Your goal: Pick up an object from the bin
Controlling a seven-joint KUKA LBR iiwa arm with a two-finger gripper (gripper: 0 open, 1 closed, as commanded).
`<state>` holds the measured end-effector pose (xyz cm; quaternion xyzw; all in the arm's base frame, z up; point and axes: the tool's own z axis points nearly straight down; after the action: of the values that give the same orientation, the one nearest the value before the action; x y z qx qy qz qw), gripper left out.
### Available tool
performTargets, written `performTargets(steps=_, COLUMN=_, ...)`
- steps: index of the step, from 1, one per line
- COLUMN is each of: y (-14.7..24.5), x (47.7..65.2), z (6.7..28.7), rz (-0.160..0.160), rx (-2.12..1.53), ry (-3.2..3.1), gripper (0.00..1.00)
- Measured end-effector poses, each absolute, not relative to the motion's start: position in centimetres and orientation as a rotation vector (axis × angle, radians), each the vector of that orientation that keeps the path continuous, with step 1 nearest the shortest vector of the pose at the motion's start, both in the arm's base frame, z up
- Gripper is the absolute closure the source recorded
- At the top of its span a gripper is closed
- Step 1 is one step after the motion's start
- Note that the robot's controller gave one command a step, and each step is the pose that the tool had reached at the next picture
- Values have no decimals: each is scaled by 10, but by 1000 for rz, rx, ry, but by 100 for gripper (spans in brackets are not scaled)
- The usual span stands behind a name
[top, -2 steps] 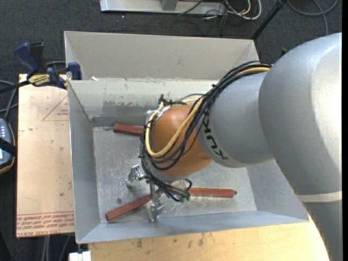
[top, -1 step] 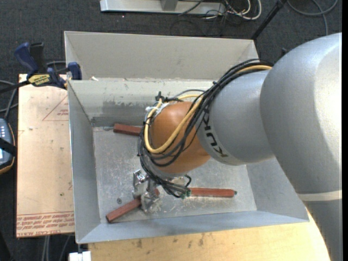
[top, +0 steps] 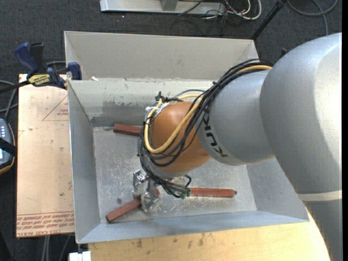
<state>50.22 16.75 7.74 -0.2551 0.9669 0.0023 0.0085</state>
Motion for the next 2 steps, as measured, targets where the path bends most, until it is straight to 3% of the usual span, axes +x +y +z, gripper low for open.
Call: performTargets(steps=2, y=166, x=498, z=97, rz=3, rx=-801, ry=3038, gripper=100)
